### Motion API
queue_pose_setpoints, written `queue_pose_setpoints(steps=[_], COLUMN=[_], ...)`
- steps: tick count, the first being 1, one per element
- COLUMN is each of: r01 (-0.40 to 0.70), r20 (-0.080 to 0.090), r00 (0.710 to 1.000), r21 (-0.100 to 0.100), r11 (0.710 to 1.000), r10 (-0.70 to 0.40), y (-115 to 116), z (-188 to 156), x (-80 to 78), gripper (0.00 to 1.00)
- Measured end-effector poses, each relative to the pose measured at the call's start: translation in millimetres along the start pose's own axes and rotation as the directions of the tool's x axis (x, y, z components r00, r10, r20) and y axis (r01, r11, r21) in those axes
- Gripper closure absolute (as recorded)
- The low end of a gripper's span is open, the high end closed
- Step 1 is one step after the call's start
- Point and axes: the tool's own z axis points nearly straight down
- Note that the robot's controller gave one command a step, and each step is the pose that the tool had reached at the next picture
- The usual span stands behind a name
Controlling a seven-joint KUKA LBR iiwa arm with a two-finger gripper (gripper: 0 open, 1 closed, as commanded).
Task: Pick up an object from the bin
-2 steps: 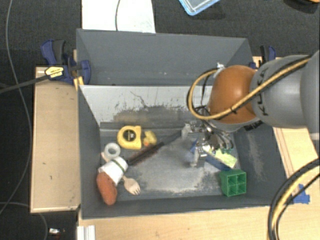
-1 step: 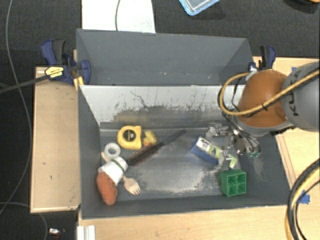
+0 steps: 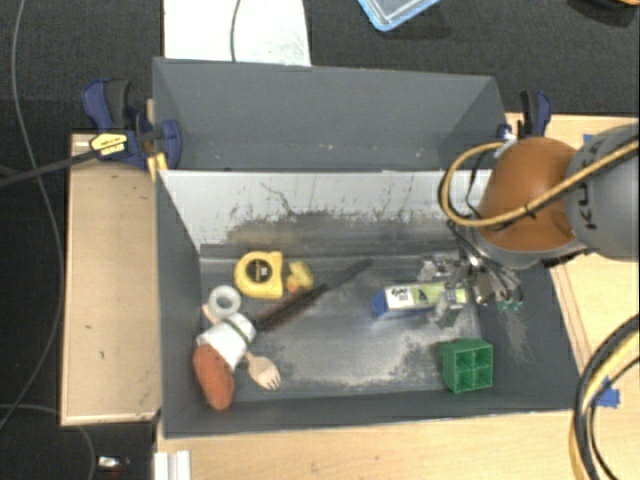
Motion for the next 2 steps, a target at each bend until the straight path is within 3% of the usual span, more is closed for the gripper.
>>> queue_pose_setpoints(steps=[1, 2], r01=[0.000, 0.135], r20=[0.002, -0.005], r00=[1.000, 0.991], r21=[0.000, -0.004], r11=[1.000, 0.991], r10=[0.000, -0.135], y=[12, 0], z=[2, -59], x=[-4.0, -1.9], gripper=[1.00, 1.00])
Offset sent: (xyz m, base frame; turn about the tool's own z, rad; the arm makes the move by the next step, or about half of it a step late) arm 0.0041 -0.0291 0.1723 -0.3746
